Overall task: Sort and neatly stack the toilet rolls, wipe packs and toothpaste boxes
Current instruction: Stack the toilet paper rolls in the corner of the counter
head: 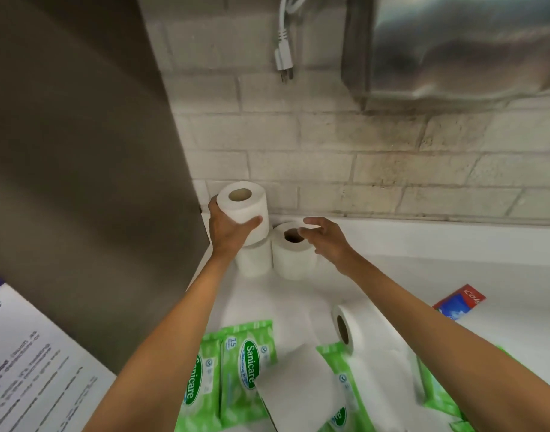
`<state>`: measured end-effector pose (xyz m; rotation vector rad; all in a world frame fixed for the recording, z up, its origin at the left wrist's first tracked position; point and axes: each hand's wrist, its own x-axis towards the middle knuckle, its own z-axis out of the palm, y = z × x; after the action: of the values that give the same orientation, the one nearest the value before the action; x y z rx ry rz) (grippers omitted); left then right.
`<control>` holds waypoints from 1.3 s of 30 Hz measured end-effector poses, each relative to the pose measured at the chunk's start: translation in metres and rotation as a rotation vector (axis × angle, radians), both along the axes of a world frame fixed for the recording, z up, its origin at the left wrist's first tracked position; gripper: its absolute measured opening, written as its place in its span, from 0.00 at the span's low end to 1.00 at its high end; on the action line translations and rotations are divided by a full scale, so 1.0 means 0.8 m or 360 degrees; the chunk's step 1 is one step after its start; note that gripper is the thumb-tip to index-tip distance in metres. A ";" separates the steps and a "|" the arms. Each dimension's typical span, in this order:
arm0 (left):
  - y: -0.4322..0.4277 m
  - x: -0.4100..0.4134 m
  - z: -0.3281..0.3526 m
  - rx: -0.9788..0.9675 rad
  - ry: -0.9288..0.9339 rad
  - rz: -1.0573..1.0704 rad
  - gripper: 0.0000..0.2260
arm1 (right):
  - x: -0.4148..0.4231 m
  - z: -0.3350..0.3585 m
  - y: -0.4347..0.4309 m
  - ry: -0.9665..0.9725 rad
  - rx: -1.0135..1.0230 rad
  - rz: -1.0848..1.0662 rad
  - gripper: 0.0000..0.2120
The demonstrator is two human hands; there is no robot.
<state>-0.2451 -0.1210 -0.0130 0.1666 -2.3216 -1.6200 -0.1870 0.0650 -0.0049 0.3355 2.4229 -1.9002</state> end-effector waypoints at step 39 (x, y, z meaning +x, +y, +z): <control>0.009 0.061 -0.024 0.0063 -0.0313 0.0002 0.54 | 0.035 -0.003 0.028 -0.0045 -0.0030 -0.0084 0.20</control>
<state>-0.1967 -0.1138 -0.0319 0.3509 -2.4315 -1.7198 -0.1587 0.0876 -0.0072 0.4271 2.4003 -1.9240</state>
